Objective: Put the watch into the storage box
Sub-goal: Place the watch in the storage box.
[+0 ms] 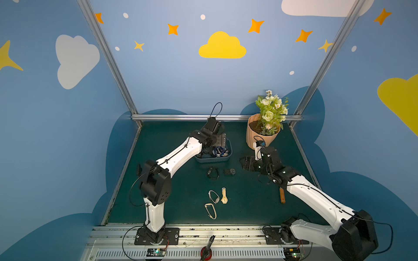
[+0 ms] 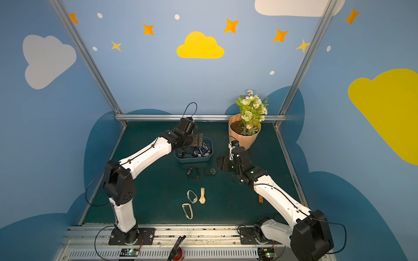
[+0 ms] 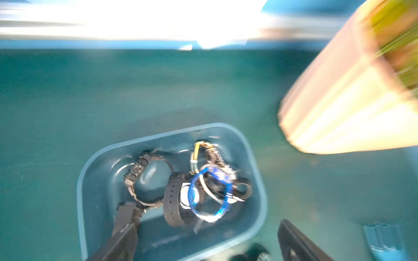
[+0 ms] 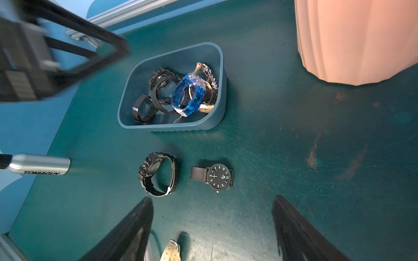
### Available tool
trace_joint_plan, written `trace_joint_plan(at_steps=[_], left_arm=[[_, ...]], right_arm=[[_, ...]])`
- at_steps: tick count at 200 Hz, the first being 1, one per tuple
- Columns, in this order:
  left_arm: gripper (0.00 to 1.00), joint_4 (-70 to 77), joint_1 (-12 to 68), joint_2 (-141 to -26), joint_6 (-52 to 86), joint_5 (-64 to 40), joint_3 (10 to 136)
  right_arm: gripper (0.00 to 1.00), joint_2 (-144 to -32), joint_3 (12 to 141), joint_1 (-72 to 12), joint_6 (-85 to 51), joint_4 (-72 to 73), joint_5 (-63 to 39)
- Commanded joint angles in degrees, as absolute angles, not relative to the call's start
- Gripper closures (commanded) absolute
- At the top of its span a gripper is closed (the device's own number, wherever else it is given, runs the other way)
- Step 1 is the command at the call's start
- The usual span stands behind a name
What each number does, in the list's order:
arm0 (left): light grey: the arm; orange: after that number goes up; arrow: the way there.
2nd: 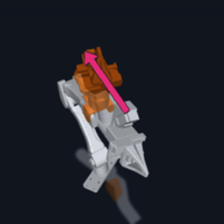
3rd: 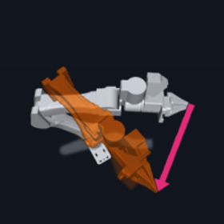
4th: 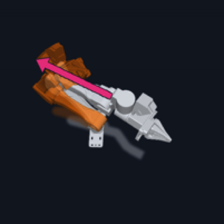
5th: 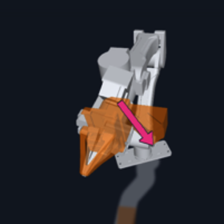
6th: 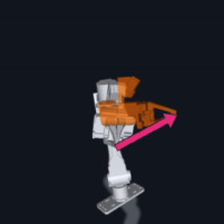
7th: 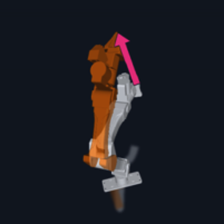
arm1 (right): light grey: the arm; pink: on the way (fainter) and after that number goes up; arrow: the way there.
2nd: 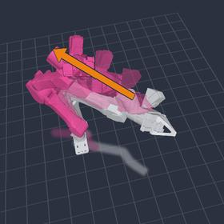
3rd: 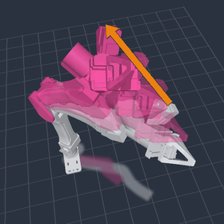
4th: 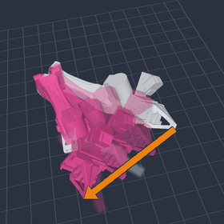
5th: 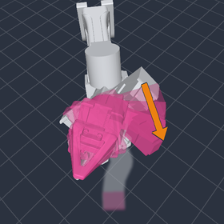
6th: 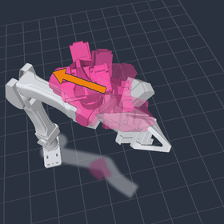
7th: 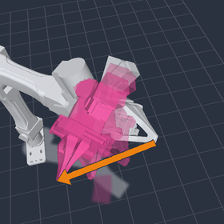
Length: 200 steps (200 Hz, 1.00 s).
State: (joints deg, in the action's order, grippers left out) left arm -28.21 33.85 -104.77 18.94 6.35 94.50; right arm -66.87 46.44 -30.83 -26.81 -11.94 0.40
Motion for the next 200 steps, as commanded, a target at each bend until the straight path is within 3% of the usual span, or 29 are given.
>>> trace_joint_plan(at_steps=[1, 53, 115, 200], left_arm=[[0.0, -23.4, 33.5, -98.3, 20.8, 4.4, 86.9], [0.0, -15.2, 33.3, -74.7, 26.2, 7.9, 58.3], [0.0, -12.8, 32.3, -51.3, 33.9, 13.0, 35.1], [0.0, -11.8, 31.9, -49.0, 37.9, 9.3, 30.4]], right_arm=[[0.16, -67.6, 48.1, -30.8, -27.3, -13.0, 0.0], [0.17, -69.8, 48.8, -30.9, -27.4, -14.4, -2.2], [0.17, -72.9, 48.5, -34.3, -29.8, -16.4, -2.8], [0.2, -75.4, 48.7, -44.2, -34.8, -20.2, 1.5]])
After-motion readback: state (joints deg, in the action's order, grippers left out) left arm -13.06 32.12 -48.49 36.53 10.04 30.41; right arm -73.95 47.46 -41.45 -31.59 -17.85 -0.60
